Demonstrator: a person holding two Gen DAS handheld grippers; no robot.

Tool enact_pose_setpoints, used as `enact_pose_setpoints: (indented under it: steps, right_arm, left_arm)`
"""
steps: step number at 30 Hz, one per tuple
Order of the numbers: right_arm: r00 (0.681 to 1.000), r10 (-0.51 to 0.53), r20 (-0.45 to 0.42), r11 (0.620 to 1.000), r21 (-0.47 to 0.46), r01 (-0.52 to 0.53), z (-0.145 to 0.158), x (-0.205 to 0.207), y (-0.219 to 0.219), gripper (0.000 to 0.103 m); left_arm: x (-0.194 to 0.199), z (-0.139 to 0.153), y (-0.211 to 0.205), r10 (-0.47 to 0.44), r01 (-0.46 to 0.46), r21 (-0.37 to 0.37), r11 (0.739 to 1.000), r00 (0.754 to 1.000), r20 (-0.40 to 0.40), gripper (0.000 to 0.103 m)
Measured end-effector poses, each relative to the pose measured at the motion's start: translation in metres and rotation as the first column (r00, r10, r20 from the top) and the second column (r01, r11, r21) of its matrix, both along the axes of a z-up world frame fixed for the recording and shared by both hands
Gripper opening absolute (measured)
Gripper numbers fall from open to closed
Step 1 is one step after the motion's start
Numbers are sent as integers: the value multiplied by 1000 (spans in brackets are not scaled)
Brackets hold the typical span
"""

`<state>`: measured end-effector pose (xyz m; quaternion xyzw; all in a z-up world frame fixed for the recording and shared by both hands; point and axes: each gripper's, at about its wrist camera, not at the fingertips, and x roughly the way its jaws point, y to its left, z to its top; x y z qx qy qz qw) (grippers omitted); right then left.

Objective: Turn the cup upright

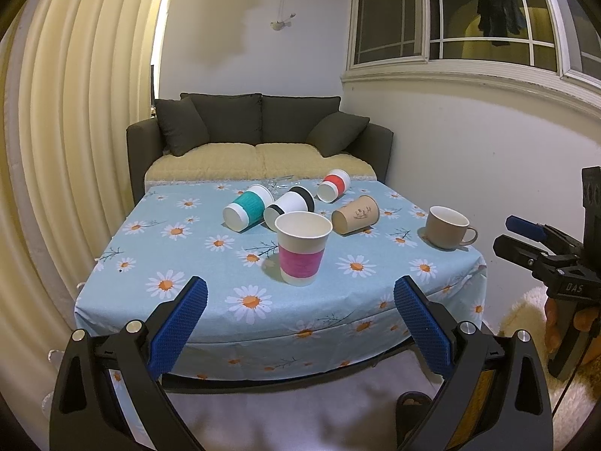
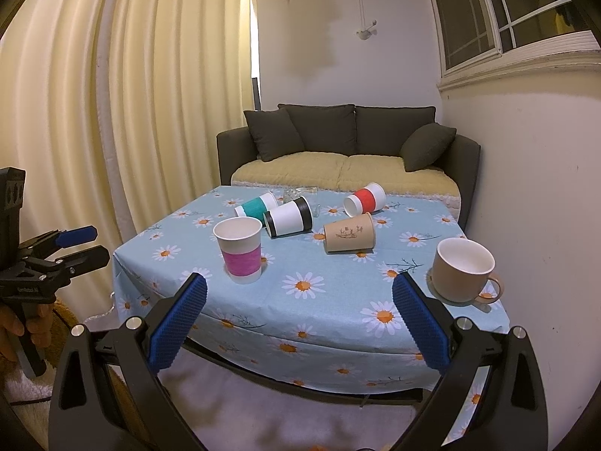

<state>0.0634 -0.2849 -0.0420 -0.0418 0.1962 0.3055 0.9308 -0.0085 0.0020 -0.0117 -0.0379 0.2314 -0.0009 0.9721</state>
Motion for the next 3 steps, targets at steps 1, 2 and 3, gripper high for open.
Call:
enact_pose_setpoints:
  steps: [1, 2, 3]
  right_arm:
    - [1000, 1, 0, 1000, 0, -1, 0, 0, 0, 98]
    - [1000, 1, 0, 1000, 0, -1, 0, 0, 0, 98]
    - [1000, 1, 0, 1000, 0, -1, 0, 0, 0, 98]
  left_arm:
    - [0, 0, 0, 0, 0, 0, 1000, 1000, 1, 97]
    - [0, 0, 0, 0, 0, 0, 1000, 1000, 2, 97]
    - [0, 0, 0, 0, 0, 1, 1000, 1000, 1, 97]
